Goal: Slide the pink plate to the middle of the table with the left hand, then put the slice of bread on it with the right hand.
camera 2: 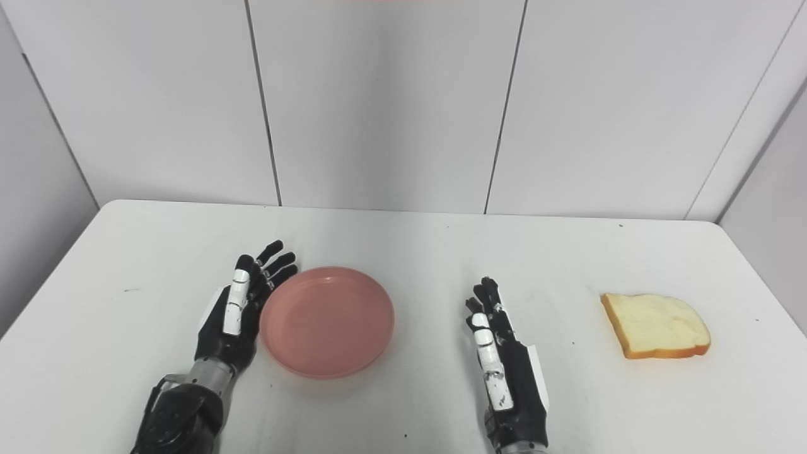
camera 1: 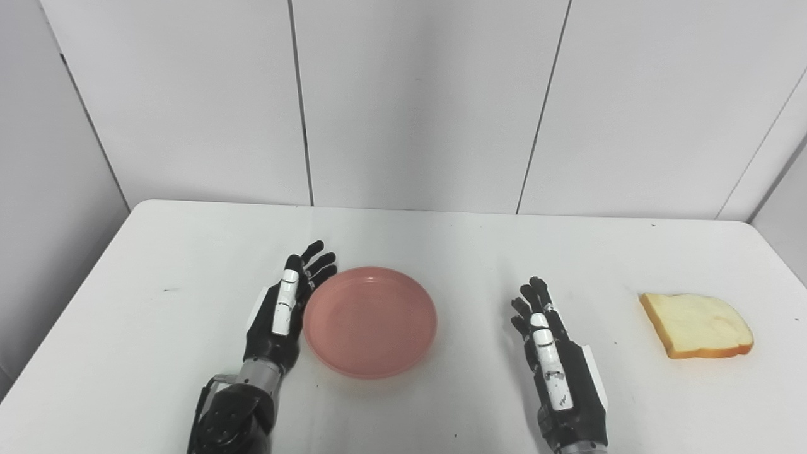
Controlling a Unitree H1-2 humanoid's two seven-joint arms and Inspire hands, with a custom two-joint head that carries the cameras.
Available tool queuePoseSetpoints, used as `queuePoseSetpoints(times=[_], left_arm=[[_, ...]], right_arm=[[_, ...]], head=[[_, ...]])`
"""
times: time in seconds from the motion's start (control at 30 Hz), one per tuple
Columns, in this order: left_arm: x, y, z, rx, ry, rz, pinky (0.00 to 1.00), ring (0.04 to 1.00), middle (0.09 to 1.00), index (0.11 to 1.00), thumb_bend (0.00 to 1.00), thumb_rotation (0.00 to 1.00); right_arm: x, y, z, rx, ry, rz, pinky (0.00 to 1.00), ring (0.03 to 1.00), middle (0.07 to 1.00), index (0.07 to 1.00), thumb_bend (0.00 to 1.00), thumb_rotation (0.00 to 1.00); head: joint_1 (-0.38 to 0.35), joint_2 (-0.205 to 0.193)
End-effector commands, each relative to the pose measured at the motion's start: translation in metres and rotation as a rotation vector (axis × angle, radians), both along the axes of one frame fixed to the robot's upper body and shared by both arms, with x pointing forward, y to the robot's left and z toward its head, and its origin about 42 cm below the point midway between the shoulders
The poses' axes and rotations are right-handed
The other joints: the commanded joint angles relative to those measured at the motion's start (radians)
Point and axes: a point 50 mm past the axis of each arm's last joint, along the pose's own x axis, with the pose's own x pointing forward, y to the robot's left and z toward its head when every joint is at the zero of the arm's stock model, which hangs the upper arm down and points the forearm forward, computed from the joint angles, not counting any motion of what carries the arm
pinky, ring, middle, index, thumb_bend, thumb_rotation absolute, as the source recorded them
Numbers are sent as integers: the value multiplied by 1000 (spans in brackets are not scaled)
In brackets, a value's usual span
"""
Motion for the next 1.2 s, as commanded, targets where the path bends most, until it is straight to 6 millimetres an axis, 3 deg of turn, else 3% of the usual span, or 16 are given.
queuePoseSetpoints(times=[0.0,0.63,1.17], left_arm=[[-2,-16,-3,-3,-1,-24,933,888,880,891,764,1000],[-19,-59,-9,-54,50,-78,998,932,921,924,791,1000],[-37,-78,-4,-95,43,-76,933,937,933,949,749,1000]], right_arm=[[5,-2,14,16,-90,1,977,944,962,966,590,830],[4,-7,14,35,-91,-1,978,941,956,956,582,814],[3,-4,18,16,-102,-13,968,941,958,956,610,817]], head=[[2,0],[-12,-1],[-30,16]])
